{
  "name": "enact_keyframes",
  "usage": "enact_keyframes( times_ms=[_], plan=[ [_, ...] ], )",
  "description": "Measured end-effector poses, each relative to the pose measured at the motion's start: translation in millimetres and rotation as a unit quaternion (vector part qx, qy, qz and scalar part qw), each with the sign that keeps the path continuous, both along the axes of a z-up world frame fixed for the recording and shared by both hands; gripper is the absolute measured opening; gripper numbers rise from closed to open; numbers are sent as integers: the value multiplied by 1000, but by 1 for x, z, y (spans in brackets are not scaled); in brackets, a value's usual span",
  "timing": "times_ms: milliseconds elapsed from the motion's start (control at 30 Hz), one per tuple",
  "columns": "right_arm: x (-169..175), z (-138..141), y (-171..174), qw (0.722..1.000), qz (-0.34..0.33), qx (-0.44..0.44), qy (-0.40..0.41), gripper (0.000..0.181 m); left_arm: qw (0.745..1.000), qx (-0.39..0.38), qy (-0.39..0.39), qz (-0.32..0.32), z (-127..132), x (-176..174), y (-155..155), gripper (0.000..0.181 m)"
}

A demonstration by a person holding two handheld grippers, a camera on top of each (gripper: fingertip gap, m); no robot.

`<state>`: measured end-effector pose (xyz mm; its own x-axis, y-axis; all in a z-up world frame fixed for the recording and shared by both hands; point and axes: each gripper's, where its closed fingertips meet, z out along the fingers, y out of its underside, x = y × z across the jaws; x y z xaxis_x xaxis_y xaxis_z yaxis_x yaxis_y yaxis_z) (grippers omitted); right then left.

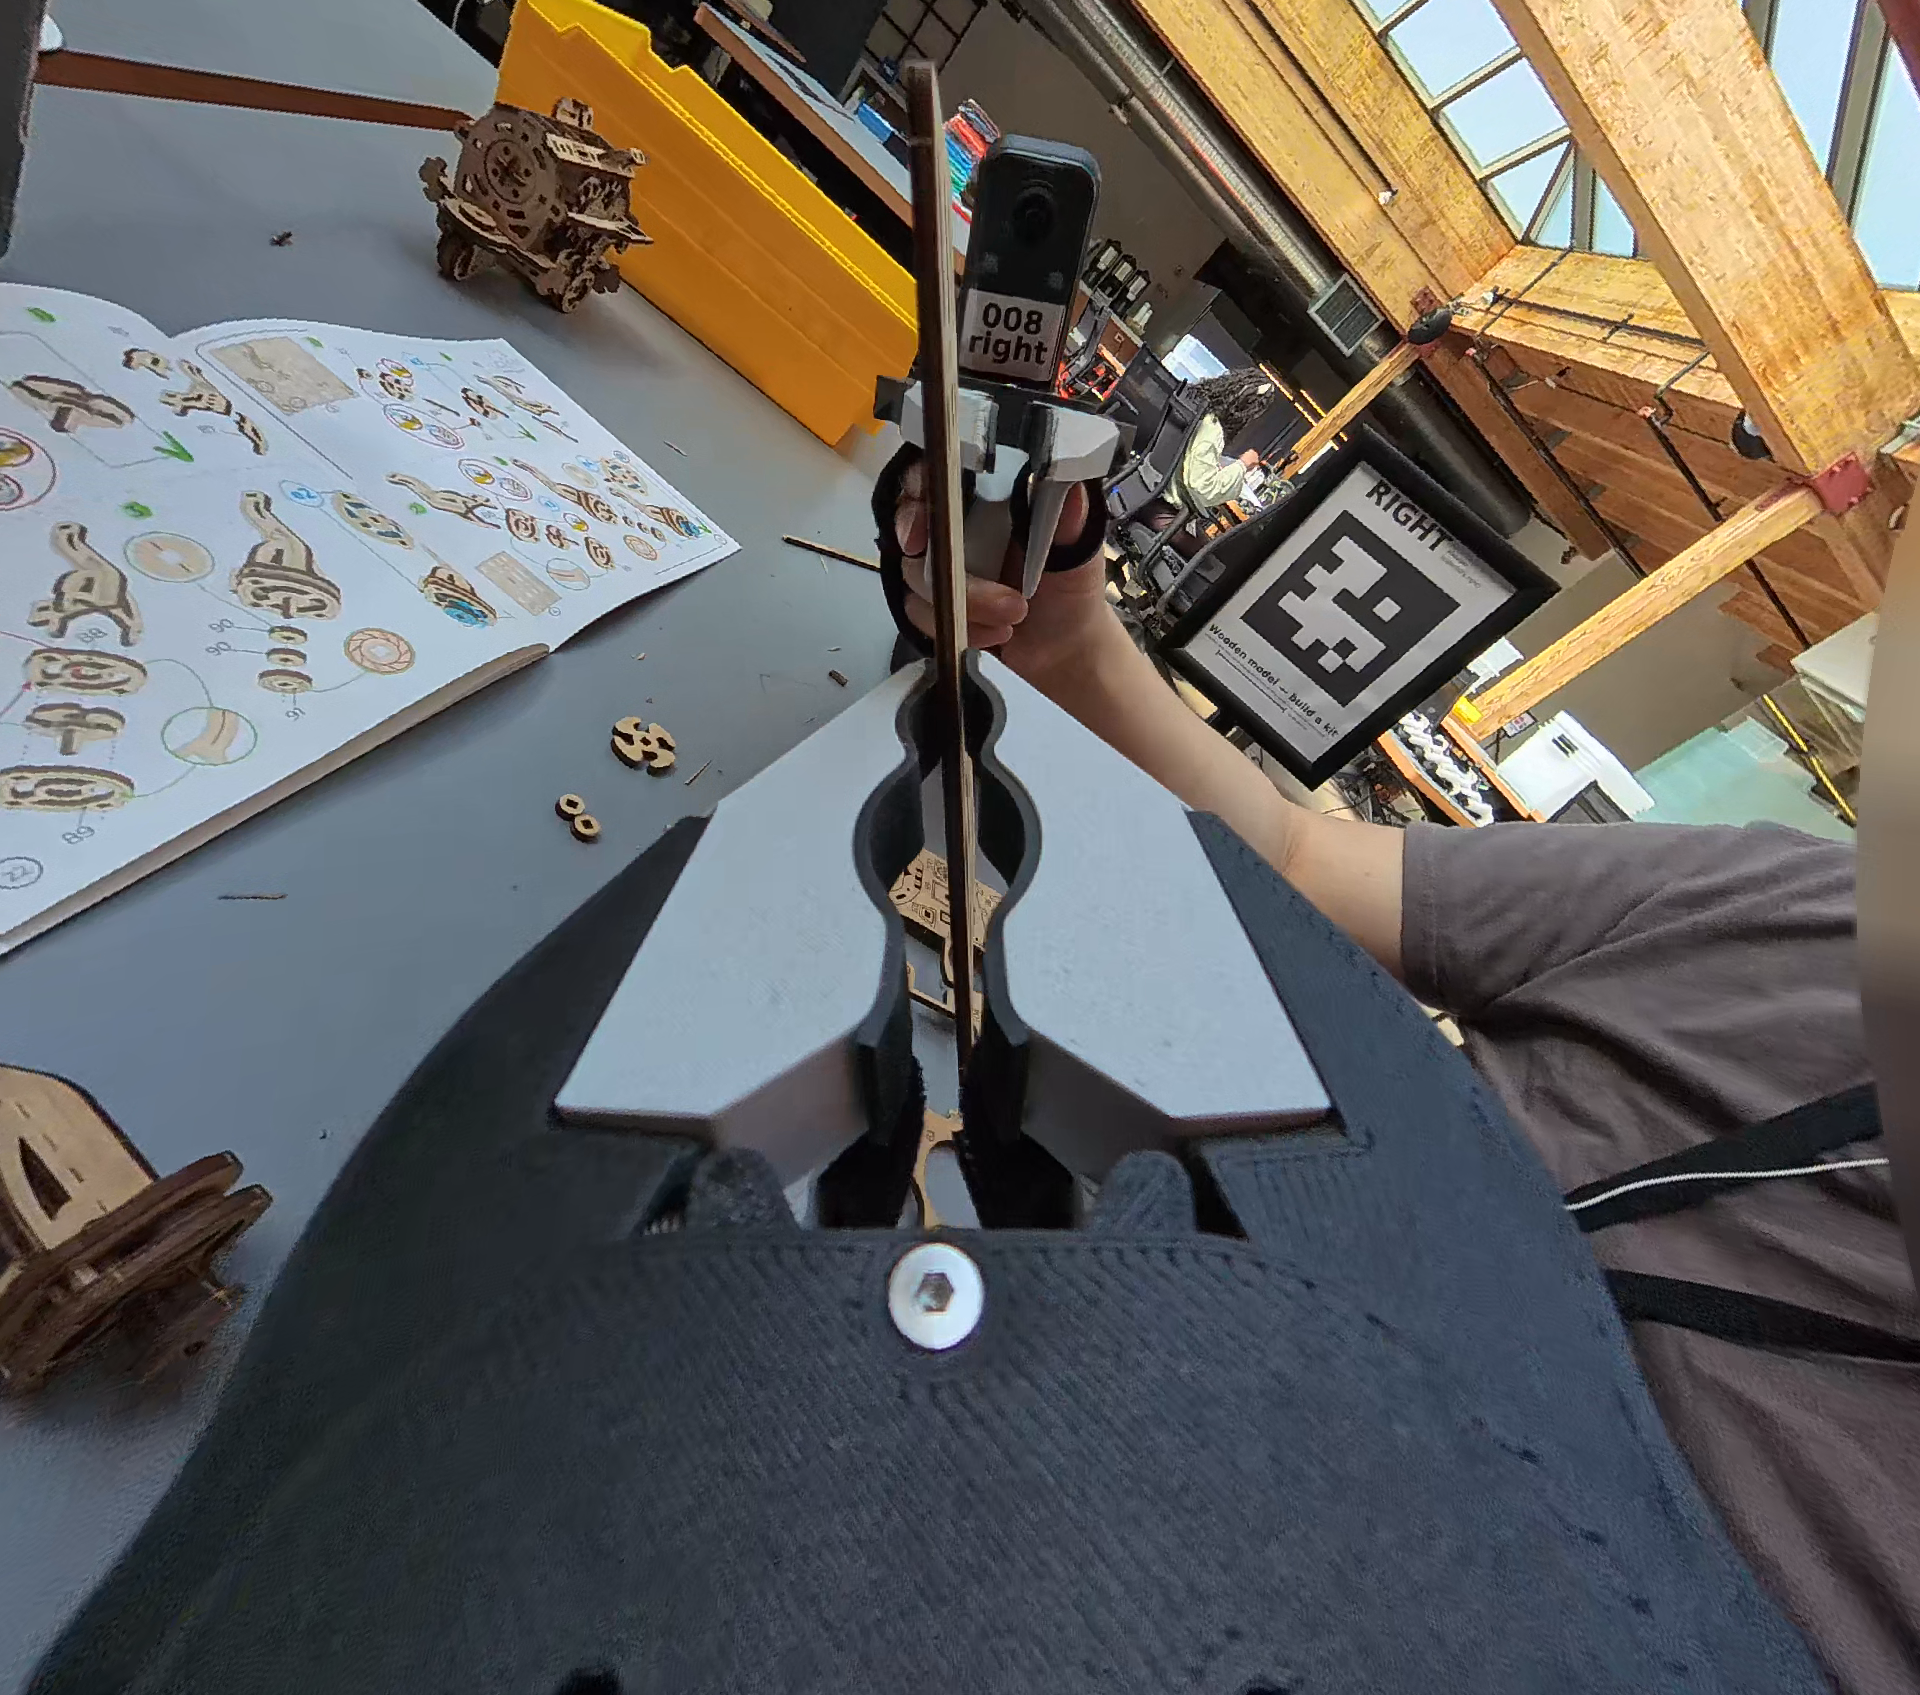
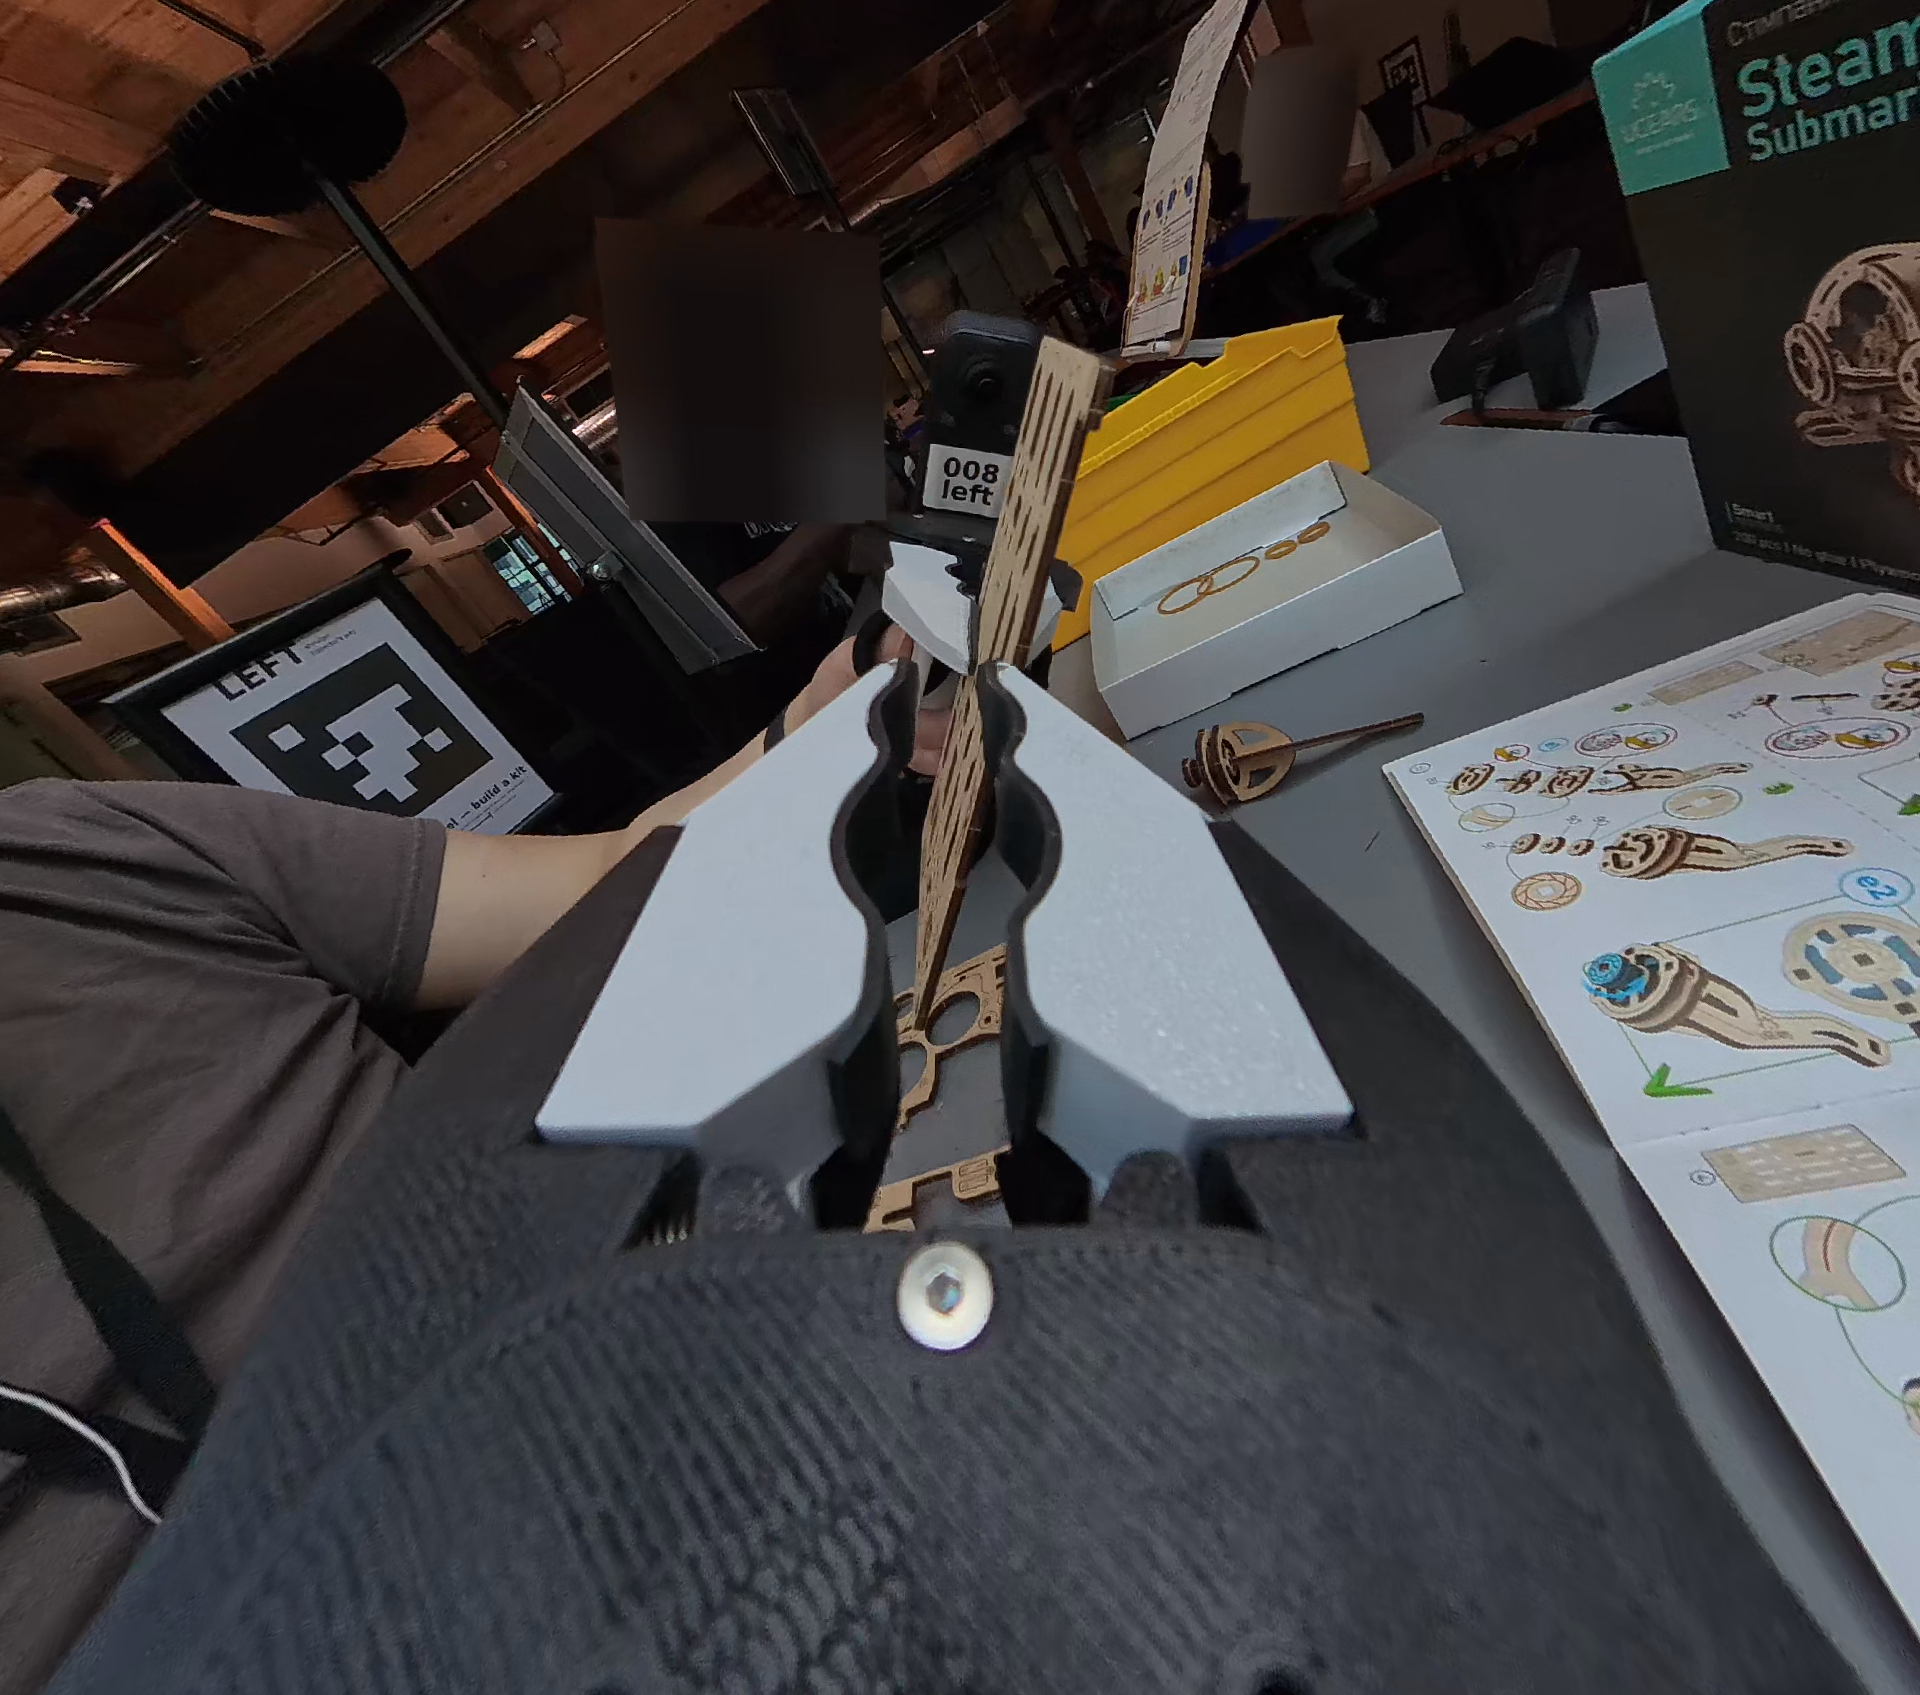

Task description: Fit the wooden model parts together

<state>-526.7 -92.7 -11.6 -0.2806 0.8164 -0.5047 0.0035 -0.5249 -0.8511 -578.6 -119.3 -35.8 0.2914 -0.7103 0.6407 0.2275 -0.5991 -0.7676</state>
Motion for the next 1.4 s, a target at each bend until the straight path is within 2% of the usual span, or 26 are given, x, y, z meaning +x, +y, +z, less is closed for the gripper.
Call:
enact_keyframes(
  times_ms=[133, 433, 633, 733, 867, 1000, 1100, 1333, 1400],
  plan=[
    [-1, -6, 4, 1000, -1, -13, -12, 10, 999, -39, -24, 3, -4, -2, 3, 1],
    [-9, -18, 3, 999, 2, -33, -38, 10, 997, -66, -45, 6, -7, -5, 7, 1],
    [-13, -14, -1, 998, 11, -54, -23, 20, 996, -71, -46, 2, -7, 5, 4, 1],
    [-17, -17, 2, 998, -9, -54, -35, 30, 997, -68, -44, -8, -6, 11, 1, 1],
    [-25, -22, -7, 997, 7, -58, -44, 33, 998, -57, -13, -11, -11, 19, -2, 1],
    [-32, -29, -15, 997, 15, -48, -62, 22, 999, -45, 16, -8, -17, 26, -2, 1],
    [-31, -31, -18, 997, 23, -40, -62, 1, 999, -32, 36, -9, -20, 29, -3, 1],
    [-31, -32, -24, 996, 39, -31, -74, 1, 999, -9, 33, -5, -16, 29, -2, 5],
    [-33, -34, -27, 996, 42, -25, -79, 1, 999, 0, 34, -12, -15, 29, -4, 2]
  ],
)
